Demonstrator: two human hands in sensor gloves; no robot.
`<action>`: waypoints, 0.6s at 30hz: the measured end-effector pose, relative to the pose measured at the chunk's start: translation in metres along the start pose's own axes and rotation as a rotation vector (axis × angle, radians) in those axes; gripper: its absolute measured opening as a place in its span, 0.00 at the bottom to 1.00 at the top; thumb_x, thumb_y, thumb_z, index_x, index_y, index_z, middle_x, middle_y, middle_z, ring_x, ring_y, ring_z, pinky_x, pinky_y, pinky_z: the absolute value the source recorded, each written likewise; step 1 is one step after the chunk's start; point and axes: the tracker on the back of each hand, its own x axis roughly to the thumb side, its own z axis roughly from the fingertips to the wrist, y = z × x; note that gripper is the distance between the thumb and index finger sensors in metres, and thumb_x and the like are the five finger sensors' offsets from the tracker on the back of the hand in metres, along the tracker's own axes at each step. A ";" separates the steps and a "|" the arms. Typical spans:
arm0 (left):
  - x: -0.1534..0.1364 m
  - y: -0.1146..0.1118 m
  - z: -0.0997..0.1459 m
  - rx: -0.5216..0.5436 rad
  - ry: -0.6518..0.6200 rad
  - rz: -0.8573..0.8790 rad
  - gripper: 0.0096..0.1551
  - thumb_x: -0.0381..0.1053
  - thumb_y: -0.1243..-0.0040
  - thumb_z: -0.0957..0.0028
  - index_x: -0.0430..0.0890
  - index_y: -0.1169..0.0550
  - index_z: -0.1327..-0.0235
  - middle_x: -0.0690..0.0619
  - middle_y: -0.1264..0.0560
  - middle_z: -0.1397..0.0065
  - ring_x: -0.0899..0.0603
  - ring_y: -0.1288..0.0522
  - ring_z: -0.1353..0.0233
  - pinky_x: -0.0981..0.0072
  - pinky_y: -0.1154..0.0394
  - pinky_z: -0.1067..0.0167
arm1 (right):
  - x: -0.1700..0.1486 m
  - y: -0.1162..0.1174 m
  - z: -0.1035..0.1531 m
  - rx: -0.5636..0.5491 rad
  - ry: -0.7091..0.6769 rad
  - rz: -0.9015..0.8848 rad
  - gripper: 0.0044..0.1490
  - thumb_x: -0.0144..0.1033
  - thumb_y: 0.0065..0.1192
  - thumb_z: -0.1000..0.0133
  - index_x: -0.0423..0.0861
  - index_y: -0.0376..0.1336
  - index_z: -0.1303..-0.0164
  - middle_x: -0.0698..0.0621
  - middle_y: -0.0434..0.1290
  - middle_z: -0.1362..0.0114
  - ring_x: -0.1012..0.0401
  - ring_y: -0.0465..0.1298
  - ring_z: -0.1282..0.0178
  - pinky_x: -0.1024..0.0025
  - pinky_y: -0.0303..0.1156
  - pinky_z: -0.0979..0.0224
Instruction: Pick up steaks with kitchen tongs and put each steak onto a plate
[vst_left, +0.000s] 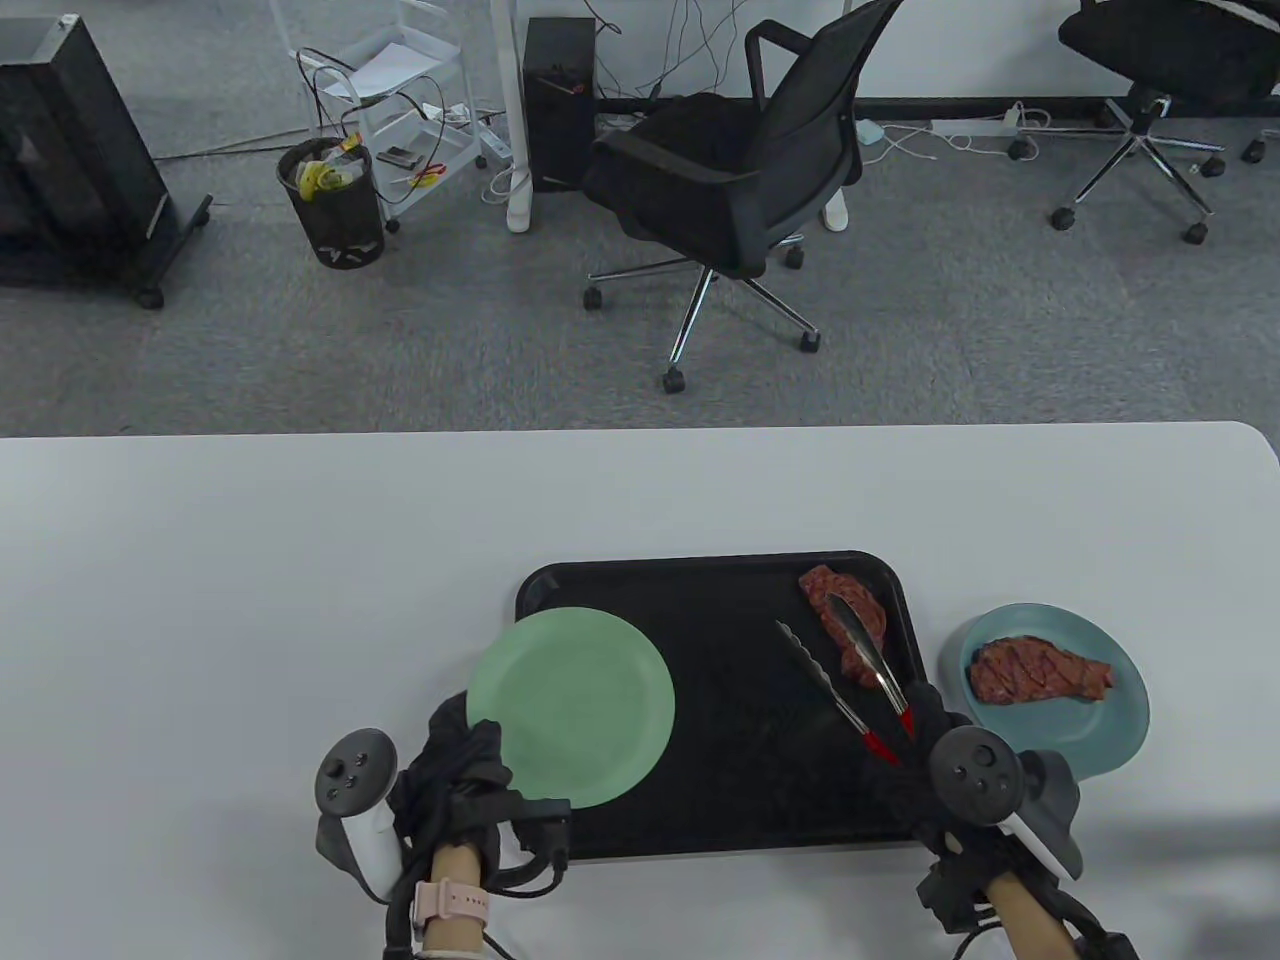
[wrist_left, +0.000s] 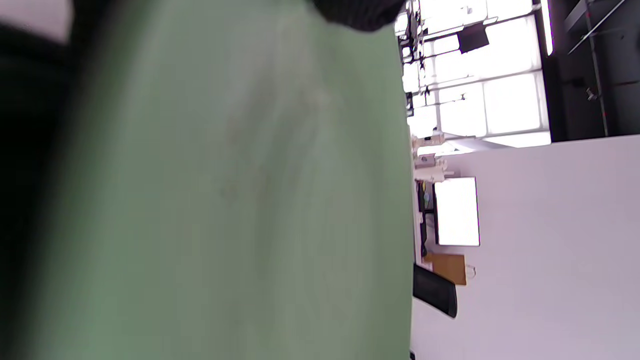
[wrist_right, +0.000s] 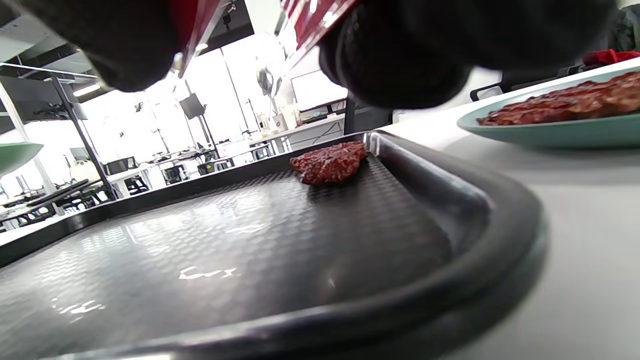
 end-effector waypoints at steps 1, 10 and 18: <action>-0.002 -0.005 0.001 -0.016 0.007 -0.016 0.31 0.42 0.46 0.52 0.41 0.35 0.32 0.39 0.29 0.39 0.35 0.17 0.55 0.62 0.13 0.68 | 0.000 0.000 0.000 0.001 0.006 0.004 0.60 0.58 0.66 0.57 0.32 0.51 0.26 0.34 0.68 0.39 0.47 0.75 0.60 0.58 0.75 0.64; -0.006 -0.012 0.005 -0.028 0.000 -0.096 0.32 0.42 0.47 0.52 0.41 0.35 0.32 0.39 0.30 0.39 0.35 0.17 0.55 0.63 0.13 0.68 | -0.001 0.004 -0.003 0.034 0.046 0.063 0.60 0.58 0.66 0.57 0.32 0.51 0.26 0.34 0.68 0.39 0.47 0.75 0.60 0.58 0.75 0.64; -0.007 -0.015 0.004 -0.066 0.012 -0.058 0.32 0.42 0.47 0.52 0.41 0.36 0.32 0.39 0.30 0.39 0.35 0.18 0.54 0.63 0.13 0.68 | -0.009 0.006 -0.013 0.053 0.170 0.127 0.61 0.58 0.66 0.57 0.32 0.50 0.26 0.34 0.67 0.38 0.47 0.75 0.59 0.58 0.75 0.62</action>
